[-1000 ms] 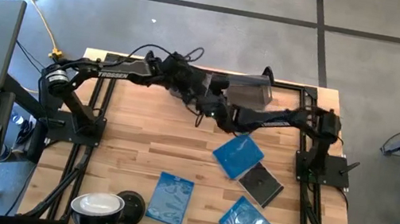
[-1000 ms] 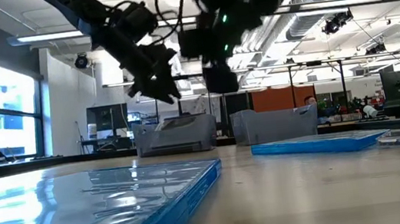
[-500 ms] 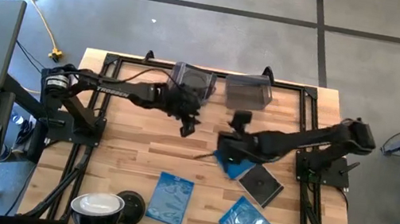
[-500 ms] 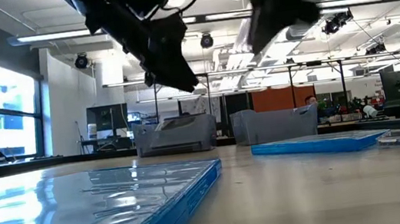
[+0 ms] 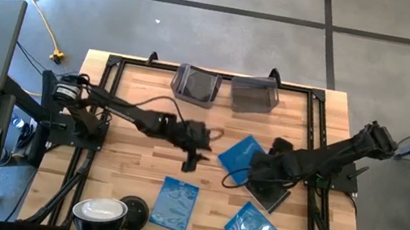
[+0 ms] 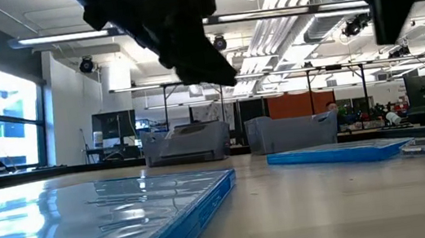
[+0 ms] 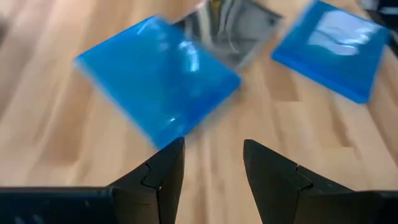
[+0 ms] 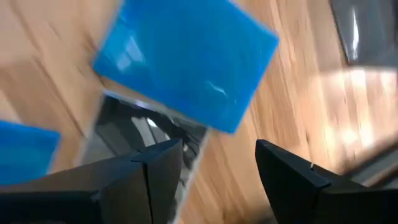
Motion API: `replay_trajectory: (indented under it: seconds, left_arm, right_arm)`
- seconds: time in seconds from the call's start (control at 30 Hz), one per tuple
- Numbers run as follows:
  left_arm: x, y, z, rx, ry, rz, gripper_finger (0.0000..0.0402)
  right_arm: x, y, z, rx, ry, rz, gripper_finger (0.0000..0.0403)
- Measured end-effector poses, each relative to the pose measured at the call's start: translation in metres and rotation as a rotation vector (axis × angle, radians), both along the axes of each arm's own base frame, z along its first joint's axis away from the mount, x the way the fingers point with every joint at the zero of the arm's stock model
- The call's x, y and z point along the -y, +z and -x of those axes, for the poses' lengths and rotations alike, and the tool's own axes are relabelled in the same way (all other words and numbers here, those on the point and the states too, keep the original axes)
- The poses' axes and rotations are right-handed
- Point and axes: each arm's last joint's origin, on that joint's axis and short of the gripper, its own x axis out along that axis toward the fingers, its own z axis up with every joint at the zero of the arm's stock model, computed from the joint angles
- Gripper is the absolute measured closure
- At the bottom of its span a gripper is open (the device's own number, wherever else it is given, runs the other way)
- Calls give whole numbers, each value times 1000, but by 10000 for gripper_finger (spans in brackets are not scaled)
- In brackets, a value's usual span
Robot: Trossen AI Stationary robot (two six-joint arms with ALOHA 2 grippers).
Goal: Pick & place jewel cases by type
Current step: Put the black cd case into the left black bin
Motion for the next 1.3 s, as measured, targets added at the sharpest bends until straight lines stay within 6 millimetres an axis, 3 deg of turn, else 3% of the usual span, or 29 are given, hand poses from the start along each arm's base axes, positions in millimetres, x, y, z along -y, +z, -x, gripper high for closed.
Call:
replay_trajectory:
  seconds: [0.33, 0.57, 0.7, 0.87, 1.03, 1.3]
  left_arm:
    - [40, -37, -33, 219, -147, -130, 239]
    - [50, -49, -61, 254, -225, -249, 239]
    - [51, -48, -76, 249, -206, -265, 239]
    - [53, -46, -88, 234, -209, -271, 239]
    - [54, -55, -92, 171, -215, -272, 239]
    - [53, -65, -87, 70, -184, -217, 239]
  right_arm:
    - [18, -67, 49, -249, -137, -134, 204]
    - [33, -95, 78, -217, -169, -107, 204]
    - [38, -113, 84, -133, -205, -192, 204]
    - [39, -128, 87, -84, -152, -237, 204]
    - [36, -130, 82, -31, -111, -268, 204]
    - [23, -120, 38, 334, 117, -349, 204]
